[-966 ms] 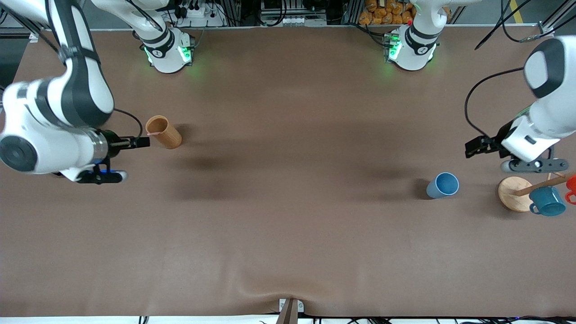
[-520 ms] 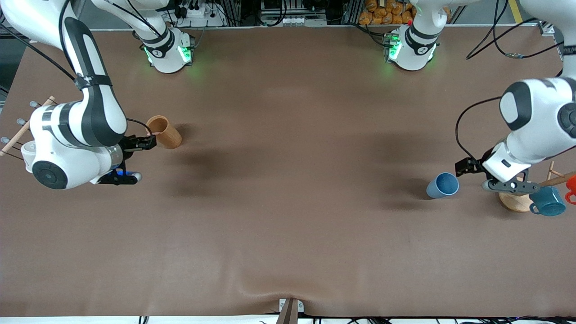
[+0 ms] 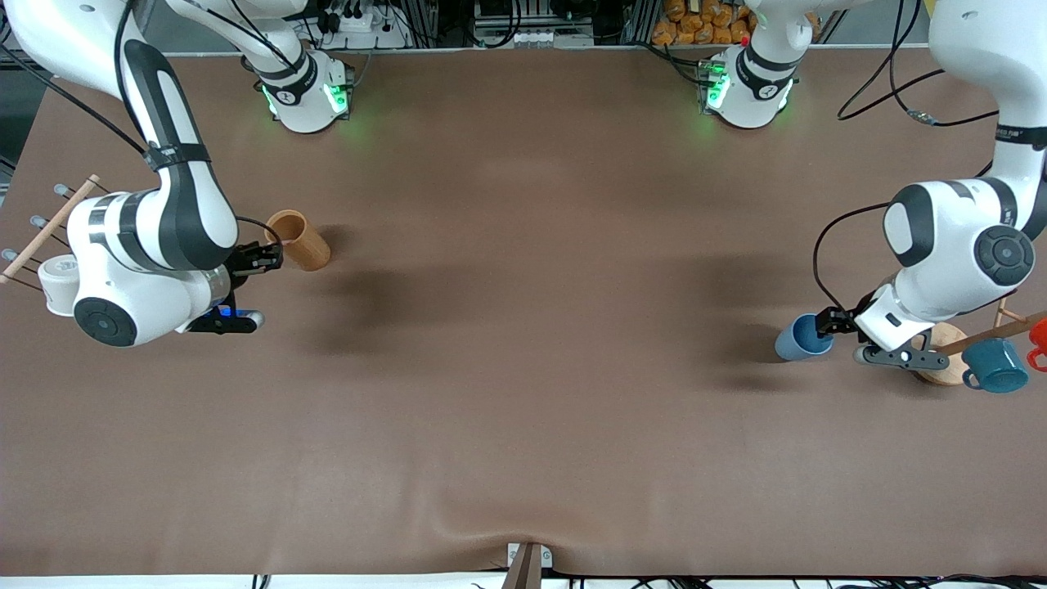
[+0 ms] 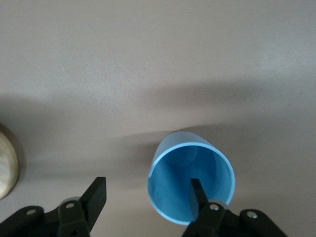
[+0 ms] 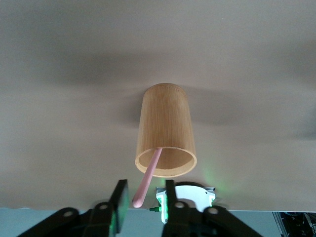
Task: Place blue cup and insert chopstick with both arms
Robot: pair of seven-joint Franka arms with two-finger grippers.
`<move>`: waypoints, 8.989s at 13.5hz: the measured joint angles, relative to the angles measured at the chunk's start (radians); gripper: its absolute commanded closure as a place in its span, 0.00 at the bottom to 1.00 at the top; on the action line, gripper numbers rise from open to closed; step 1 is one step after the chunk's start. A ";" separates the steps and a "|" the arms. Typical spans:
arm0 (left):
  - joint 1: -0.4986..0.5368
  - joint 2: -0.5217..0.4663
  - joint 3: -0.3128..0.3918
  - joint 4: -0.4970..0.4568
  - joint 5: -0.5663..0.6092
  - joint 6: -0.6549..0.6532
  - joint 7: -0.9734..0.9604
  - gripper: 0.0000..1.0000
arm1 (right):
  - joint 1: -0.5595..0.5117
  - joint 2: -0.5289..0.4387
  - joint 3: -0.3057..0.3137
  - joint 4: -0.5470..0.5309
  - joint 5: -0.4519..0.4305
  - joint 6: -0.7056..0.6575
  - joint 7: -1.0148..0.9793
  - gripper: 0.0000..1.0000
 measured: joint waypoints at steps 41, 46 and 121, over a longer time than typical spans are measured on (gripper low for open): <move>-0.389 0.131 -0.488 0.014 0.268 0.098 -1.358 1.00 | -0.013 -0.055 -0.006 0.372 0.393 -0.121 0.452 1.00; -0.431 0.148 -0.487 0.036 0.306 0.109 -1.452 0.00 | -0.016 -0.048 -0.002 0.270 0.492 -0.015 0.537 1.00; -0.109 -0.429 0.005 0.344 0.006 -0.800 -0.264 0.00 | -0.097 -0.411 -0.104 0.107 -0.040 0.060 -0.205 0.00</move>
